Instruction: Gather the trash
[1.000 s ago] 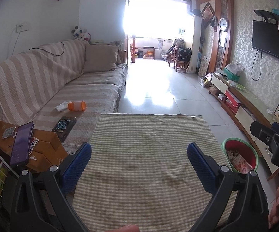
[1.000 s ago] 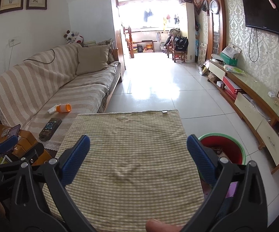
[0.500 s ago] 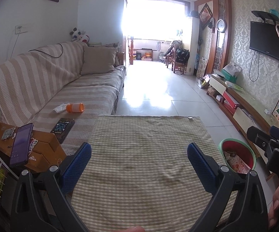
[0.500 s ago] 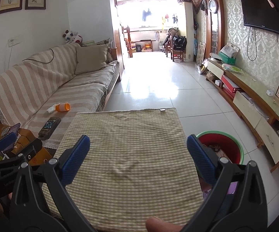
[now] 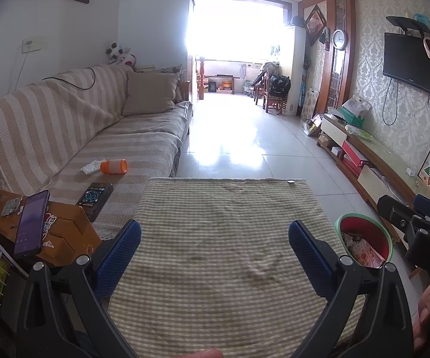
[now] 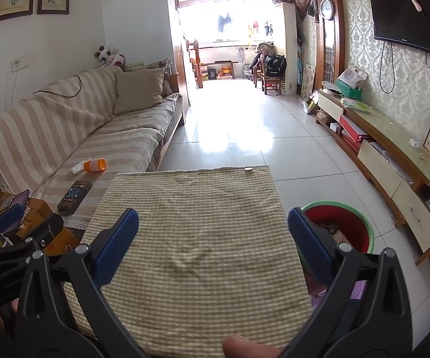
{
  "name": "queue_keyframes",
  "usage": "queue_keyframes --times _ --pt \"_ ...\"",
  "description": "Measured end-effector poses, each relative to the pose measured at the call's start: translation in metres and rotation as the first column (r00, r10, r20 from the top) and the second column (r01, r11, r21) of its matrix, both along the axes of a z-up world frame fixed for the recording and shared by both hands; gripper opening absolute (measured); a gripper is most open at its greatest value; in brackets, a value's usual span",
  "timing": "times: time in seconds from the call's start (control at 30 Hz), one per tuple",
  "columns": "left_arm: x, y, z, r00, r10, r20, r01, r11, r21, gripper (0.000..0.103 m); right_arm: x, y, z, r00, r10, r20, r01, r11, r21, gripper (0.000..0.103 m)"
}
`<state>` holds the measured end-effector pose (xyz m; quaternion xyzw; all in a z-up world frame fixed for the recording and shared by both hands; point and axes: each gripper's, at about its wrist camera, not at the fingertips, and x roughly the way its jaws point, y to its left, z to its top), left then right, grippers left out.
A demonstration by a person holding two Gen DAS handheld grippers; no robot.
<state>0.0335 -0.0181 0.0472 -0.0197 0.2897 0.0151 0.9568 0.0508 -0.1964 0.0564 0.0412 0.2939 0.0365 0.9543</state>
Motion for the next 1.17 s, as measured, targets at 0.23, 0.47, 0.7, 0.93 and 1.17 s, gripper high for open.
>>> queue_keyframes --times 0.23,0.47,0.7,0.93,1.17 --pt "-0.0005 -0.0012 0.0004 1.0 0.003 0.003 -0.003 1.0 0.0 0.095 0.0012 0.0009 -0.0006 1.0 0.001 -0.001 -0.001 1.0 -0.006 0.098" --pt "-0.001 0.0014 0.0007 1.0 0.007 0.004 -0.007 1.0 -0.005 0.095 0.0008 -0.0006 -0.0019 1.0 -0.004 0.0 0.004 1.0 -0.003 0.098" --pt "-0.0013 0.0026 0.0009 1.0 0.006 0.002 -0.006 1.0 -0.005 0.095 0.0002 0.0003 -0.0015 1.0 -0.001 -0.002 0.001 1.0 -0.008 0.098" --pt "-0.0042 0.0026 0.0045 1.0 0.006 0.022 -0.006 1.0 -0.003 0.095 -0.0002 0.0004 -0.0005 1.0 -0.006 0.0 0.006 1.0 -0.007 0.098" --pt "-0.002 -0.0001 0.0046 1.0 0.009 0.009 -0.009 1.0 0.005 0.095 0.0003 0.0 -0.001 1.0 -0.004 -0.001 0.004 1.0 -0.007 0.098"
